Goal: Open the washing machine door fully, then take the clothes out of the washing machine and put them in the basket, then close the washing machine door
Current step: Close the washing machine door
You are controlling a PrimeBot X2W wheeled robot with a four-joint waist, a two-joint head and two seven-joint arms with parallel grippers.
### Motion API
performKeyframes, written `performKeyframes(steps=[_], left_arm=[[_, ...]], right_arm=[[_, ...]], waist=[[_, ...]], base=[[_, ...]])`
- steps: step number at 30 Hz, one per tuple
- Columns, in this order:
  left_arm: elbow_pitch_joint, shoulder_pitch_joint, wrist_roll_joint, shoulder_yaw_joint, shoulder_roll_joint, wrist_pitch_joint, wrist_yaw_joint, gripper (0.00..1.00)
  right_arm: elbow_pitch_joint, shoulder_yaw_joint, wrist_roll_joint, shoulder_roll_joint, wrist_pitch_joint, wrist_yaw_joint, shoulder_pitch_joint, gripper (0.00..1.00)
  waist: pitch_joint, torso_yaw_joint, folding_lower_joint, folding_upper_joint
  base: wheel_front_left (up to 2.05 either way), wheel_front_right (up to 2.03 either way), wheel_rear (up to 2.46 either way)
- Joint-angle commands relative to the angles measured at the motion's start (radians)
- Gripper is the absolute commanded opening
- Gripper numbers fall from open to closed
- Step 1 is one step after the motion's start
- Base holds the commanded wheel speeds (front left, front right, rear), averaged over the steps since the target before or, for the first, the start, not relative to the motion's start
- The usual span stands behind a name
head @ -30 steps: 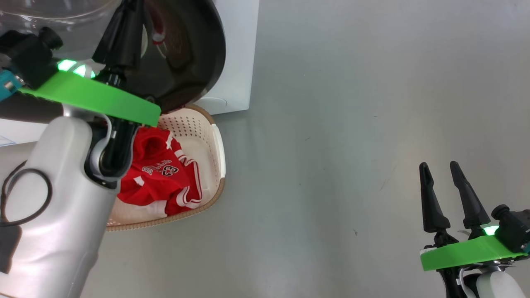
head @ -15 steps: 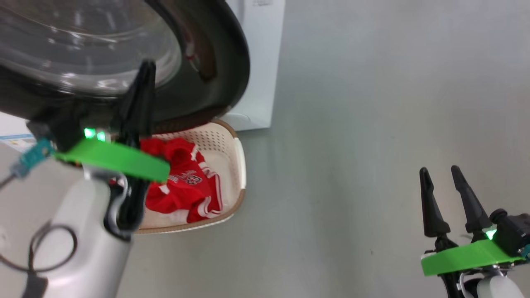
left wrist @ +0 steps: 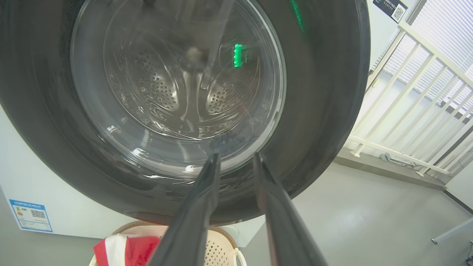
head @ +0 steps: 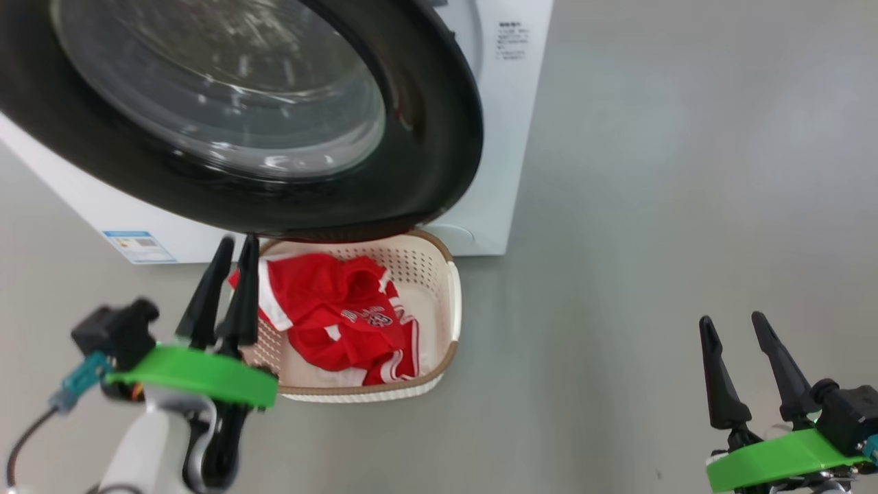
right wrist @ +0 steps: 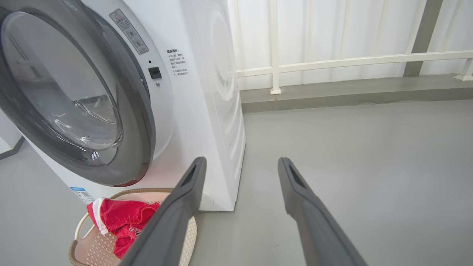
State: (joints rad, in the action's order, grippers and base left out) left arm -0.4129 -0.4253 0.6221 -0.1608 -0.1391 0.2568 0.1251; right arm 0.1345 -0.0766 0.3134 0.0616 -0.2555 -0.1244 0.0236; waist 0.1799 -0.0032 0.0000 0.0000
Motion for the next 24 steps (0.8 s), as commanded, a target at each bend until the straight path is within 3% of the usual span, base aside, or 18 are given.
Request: performKeyframes(steps=[1, 5, 6, 24], left_arm=[[0.030, 0.017, -0.014, 0.046, -0.019, 0.005, 0.006, 0.65], [0.038, 0.079, -0.040, 0.080, -0.013, 0.005, 0.006, 0.98], [0.041, 0.094, -0.047, 0.088, -0.011, 0.005, 0.006, 1.00], [0.106, 0.317, -0.239, 0.187, -0.003, 0.005, 0.006, 1.00]], right_arm=[[-0.020, 0.025, -0.006, 0.021, -0.006, -0.006, 0.006, 1.00], [-0.019, 0.028, -0.008, 0.022, -0.006, -0.006, 0.026, 1.00], [-0.019, 0.028, -0.008, 0.022, -0.006, -0.006, 0.030, 1.00], [-0.018, 0.018, -0.002, 0.037, -0.006, -0.006, 0.107, 1.00]], waist=[[-0.034, 0.030, 0.0000, 0.0000], [-0.056, 0.043, 0.0000, 0.0000], [-0.061, 0.045, 0.0000, 0.0000], [-0.140, 0.062, 0.0000, 0.0000]], base=[[0.00, 0.00, 0.00], [0.00, 0.00, 0.00], [0.00, 0.00, 0.00], [0.00, 0.00, 0.00]])
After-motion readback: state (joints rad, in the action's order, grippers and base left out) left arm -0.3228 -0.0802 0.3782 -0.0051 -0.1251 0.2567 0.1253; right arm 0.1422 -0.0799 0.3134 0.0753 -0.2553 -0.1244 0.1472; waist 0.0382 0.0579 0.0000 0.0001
